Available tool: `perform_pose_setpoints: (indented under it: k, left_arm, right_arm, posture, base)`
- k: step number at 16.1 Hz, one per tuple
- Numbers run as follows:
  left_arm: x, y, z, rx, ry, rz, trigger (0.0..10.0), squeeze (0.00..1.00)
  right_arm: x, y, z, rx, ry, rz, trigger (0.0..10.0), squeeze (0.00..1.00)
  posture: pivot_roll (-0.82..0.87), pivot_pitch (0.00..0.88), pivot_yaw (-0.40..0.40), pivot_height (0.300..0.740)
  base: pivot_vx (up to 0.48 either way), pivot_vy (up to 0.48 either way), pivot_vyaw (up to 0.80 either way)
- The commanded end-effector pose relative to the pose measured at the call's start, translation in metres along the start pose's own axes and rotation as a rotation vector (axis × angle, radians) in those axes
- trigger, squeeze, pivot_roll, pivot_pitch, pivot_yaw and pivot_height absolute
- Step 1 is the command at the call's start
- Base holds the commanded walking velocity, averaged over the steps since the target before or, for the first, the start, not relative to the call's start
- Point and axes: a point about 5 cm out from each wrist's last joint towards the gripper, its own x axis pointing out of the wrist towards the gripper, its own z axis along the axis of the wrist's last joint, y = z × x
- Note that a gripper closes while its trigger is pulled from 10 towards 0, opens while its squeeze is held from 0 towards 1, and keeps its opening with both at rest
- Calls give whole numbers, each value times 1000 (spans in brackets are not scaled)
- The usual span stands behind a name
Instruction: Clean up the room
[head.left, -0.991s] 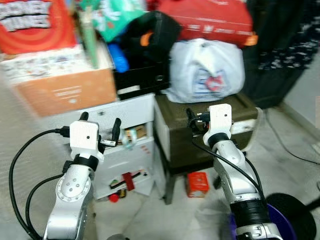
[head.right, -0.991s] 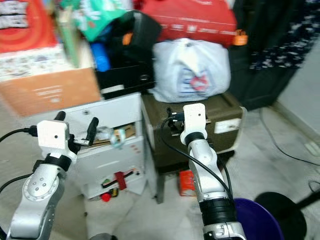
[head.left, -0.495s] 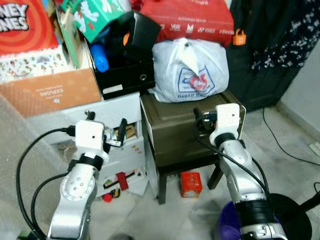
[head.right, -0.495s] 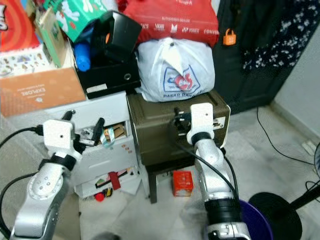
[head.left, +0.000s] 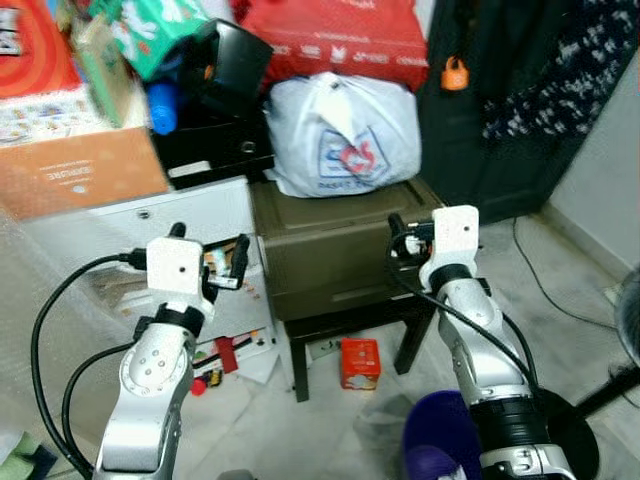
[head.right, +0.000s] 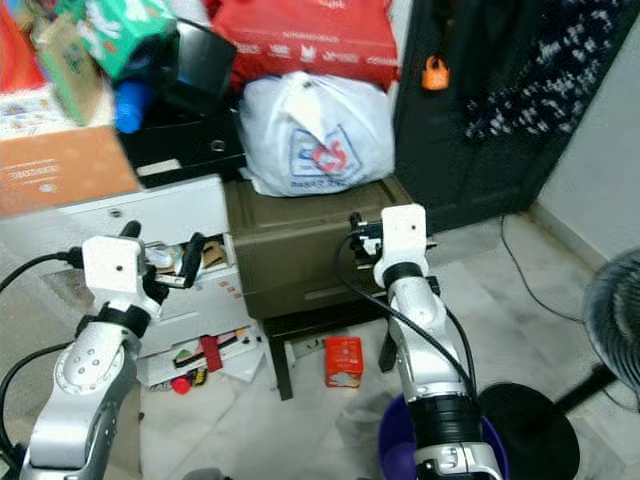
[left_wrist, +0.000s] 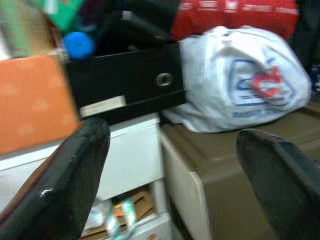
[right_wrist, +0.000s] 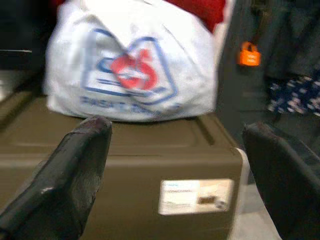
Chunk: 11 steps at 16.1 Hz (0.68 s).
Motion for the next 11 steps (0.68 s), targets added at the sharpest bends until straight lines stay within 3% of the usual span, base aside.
perform_pose_setpoints:
  k: [1, 11]
  left_arm:
    - [0, 6, -1, 18, 9, 22, 10000, 0]
    - [-1, 18, -6, 68, 52, 116, 10000, 0]
  right_arm:
    - [3, 7, 4, -2, -11, 25, 10000, 0]
    - [5, 6, 4, 6, -12, 21, 10000, 0]
  posture:
    - [8, 0, -1, 740]
    - [15, 0, -7, 740]
  base:
    - [0, 0, 800]
    - [0, 0, 800]
